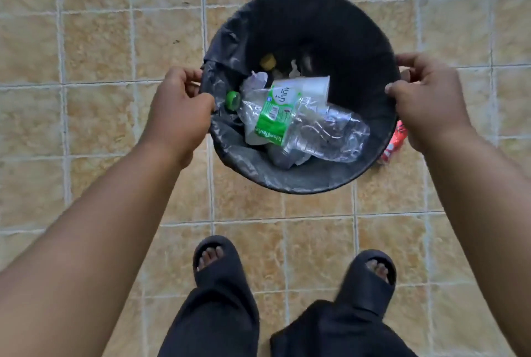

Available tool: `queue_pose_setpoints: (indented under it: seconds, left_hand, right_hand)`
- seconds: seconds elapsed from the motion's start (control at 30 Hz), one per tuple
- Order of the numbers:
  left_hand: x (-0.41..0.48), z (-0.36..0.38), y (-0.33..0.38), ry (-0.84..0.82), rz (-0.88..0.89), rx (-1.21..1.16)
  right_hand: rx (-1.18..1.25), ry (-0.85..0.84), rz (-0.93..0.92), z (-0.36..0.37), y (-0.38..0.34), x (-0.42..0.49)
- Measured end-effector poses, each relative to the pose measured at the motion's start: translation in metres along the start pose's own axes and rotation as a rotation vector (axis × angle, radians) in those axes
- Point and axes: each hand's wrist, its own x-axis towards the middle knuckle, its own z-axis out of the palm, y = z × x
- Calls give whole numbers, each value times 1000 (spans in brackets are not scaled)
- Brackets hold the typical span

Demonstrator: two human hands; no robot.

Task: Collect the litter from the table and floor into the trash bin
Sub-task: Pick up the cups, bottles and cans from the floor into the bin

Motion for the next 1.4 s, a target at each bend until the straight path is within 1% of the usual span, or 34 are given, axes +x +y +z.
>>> queue_pose_setpoints:
  seconds: [0.2, 0.37, 0.43, 0.57, 0.7, 0.8, 0.87, 0.97, 1.07, 1.27, 1.4]
  left_hand:
    - [62, 29, 9, -11, 79, -4]
    - [107, 41, 25, -81, 152, 115]
    - [119, 46, 27, -74, 197, 152]
    - [134, 57, 34, -35, 280, 192]
    - [138, 56, 33, 50, 331, 291]
    - [130, 60, 30, 169, 374, 412]
    - [124, 66, 26, 211, 462, 497]
    - [124, 77, 19, 143, 634, 595]
    - [125, 82, 14, 59, 660, 717]
    - [118, 80, 5, 87, 688, 753]
    - [122, 80, 8, 92, 687, 861]
  right_hand:
    - [-4, 16, -112, -1, 12, 59]
    - [-19, 24, -209, 1, 16, 99]
    - [-61, 31, -256, 0, 16, 112]
    - [-108, 41, -320, -5, 18, 126]
    - [-290, 81, -447, -4, 18, 117]
    - [-439, 87, -538, 0, 21, 105]
    - [-461, 96, -570, 4, 25, 100]
    - [-428, 95, -644, 9, 27, 103]
    - [-515, 44, -716, 10, 27, 112]
    - [-586, -43, -691, 5, 25, 109]
    - [-627, -152, -668, 0, 21, 114]
